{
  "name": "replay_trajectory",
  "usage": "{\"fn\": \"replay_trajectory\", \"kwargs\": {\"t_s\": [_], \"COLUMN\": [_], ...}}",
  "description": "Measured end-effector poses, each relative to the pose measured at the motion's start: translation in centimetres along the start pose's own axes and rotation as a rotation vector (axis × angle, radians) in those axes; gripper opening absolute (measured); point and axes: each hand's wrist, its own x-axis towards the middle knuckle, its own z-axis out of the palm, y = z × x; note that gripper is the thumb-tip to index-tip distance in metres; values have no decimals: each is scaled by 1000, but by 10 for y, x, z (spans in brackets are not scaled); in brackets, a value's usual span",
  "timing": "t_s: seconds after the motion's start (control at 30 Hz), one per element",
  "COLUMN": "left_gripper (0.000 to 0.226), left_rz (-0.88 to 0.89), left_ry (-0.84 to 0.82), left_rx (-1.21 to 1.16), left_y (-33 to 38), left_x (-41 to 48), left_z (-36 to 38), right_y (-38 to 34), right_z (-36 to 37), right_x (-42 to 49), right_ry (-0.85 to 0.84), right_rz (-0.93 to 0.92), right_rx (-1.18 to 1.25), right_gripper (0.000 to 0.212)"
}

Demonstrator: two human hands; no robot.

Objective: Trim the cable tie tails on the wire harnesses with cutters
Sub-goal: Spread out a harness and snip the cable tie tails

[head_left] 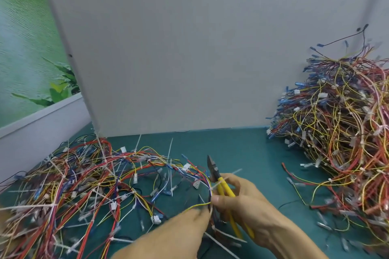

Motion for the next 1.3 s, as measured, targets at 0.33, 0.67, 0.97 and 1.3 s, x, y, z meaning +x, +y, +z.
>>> {"fn": "replay_trajectory", "kwargs": {"t_s": [0.33,0.67,0.97,1.3], "left_gripper": [35,54,34,43], "left_rz": [-366,-240,-340,-99], "left_ry": [199,317,633,586], "left_rx": [346,417,464,412], "left_y": [-106,-130,-125,-108], "left_x": [49,37,48,42], "left_z": [-55,-25,-33,-16], "right_y": [1,0,4,3], "right_z": [-8,-21,-24,-19], "right_x": [2,14,7,5], "right_ry": [29,152,135,115], "right_rz": [-19,-19,4,-78], "right_rx": [154,247,155,71], "right_gripper": [31,12,18,25]}}
